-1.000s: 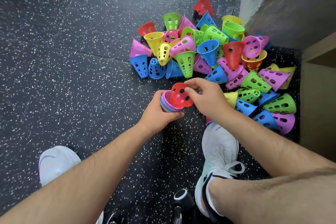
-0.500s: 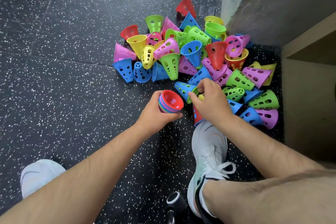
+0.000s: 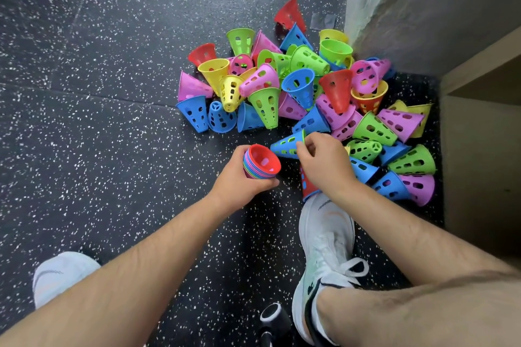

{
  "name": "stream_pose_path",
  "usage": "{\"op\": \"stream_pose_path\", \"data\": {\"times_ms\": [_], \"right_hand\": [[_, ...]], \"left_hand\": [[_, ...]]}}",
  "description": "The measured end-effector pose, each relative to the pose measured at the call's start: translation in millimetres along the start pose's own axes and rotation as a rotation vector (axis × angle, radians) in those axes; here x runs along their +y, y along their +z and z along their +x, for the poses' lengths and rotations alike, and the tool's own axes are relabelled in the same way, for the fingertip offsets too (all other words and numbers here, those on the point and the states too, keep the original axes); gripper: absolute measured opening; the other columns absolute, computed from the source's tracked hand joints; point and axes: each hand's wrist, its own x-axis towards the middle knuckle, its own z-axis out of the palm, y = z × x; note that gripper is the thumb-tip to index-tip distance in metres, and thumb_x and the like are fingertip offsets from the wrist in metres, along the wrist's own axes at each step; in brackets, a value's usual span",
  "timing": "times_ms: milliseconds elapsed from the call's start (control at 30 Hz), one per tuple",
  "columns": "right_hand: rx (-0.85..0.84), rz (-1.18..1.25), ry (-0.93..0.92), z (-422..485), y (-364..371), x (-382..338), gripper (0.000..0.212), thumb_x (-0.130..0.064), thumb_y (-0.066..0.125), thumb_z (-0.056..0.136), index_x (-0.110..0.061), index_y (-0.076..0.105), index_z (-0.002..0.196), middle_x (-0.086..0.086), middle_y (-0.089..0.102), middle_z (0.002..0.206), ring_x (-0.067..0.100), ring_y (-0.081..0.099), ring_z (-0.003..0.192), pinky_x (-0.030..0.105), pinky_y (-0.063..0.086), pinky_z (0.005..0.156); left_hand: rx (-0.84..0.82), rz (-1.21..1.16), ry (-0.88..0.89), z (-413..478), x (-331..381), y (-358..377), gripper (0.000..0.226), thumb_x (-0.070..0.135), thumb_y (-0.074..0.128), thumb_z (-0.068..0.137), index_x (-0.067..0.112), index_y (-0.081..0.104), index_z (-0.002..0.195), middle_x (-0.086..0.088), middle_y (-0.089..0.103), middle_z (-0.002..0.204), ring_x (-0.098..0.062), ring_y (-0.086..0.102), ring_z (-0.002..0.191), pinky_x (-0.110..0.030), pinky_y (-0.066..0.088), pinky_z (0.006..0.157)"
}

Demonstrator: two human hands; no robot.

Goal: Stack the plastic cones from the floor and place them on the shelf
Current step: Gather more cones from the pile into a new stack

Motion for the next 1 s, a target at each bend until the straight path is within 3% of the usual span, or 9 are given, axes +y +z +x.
{"op": "stream_pose_path", "data": {"times_ms": [233,400,467,567,700,833,933,1000], "right_hand": [[0.167,-0.016,-0.347,-23,-22,-1,0.017,-0.028,0.056,0.101,-0.014,0.066,0.101,-0.001,0.057,0.087,0.02,0.056,0.078,0.034,0.044,0.067],[-0.011,0.084,-0.516,-38,-19,6,0.018,-0.025,0.062,0.099,-0.014,0.071,0.11,0.001,0.059,0.098,0.017,0.06,0.088,0.034,0.05,0.076],[-0.127,0.119,-0.501,-44,-20,9,0.022,-0.028,0.06,0.099,-0.018,0.069,0.116,-0.004,0.06,0.103,0.009,0.06,0.094,0.03,0.051,0.083],[-0.207,0.218,-0.336,-48,-28,16,0.025,-0.023,0.056,0.098,-0.021,0.064,0.122,-0.008,0.06,0.108,0.006,0.06,0.102,0.024,0.05,0.091],[-0.188,0.098,-0.231,-48,-40,32,0.019,-0.016,0.061,0.091,-0.024,0.064,0.108,-0.012,0.058,0.104,0.003,0.054,0.098,0.018,0.045,0.082],[-0.262,-0.022,-0.215,-51,-45,43,0.002,-0.022,0.062,0.08,-0.021,0.062,0.081,-0.005,0.06,0.092,0.013,0.053,0.09,0.031,0.047,0.08],[-0.285,-0.087,-0.252,-56,-41,52,0.014,-0.023,0.064,0.081,-0.015,0.069,0.07,-0.007,0.067,0.104,0.012,0.055,0.102,0.029,0.045,0.089],[-0.288,-0.122,-0.281,-59,-37,56,0.02,-0.024,0.06,0.083,-0.014,0.075,0.073,-0.011,0.068,0.112,0.012,0.054,0.107,0.03,0.045,0.091]], "left_hand": [[-0.028,0.008,-0.002,1,-4,6,0.072,0.025,0.096,0.066,0.03,0.053,0.123,0.01,0.07,0.107,-0.011,0.07,0.097,-0.035,0.056,0.095],[-0.076,0.003,0.037,-2,7,11,0.071,0.018,0.095,0.07,0.025,0.051,0.126,0.007,0.07,0.106,0.004,0.066,0.085,-0.021,0.055,0.083],[-0.098,-0.005,0.045,-3,6,14,0.07,0.018,0.095,0.068,0.028,0.052,0.121,0.004,0.07,0.106,-0.001,0.068,0.087,-0.028,0.058,0.086],[-0.123,0.038,0.036,-6,2,17,0.07,0.024,0.095,0.066,0.03,0.053,0.122,0.005,0.07,0.106,-0.01,0.071,0.093,-0.036,0.059,0.091],[-0.139,0.068,0.018,-12,-2,24,0.072,0.025,0.096,0.065,0.03,0.052,0.122,0.006,0.071,0.103,-0.014,0.071,0.096,-0.035,0.058,0.091],[-0.164,0.078,0.011,-17,-4,33,0.072,0.03,0.096,0.063,0.034,0.052,0.12,0.009,0.071,0.101,-0.008,0.071,0.09,-0.035,0.058,0.09],[-0.168,0.089,0.015,-20,-2,38,0.07,0.025,0.097,0.066,0.032,0.052,0.12,0.01,0.071,0.101,-0.006,0.071,0.09,-0.033,0.058,0.089],[-0.172,0.093,0.018,-22,-1,41,0.07,0.024,0.096,0.066,0.032,0.052,0.12,0.01,0.07,0.101,-0.007,0.07,0.09,-0.034,0.059,0.089]]}}
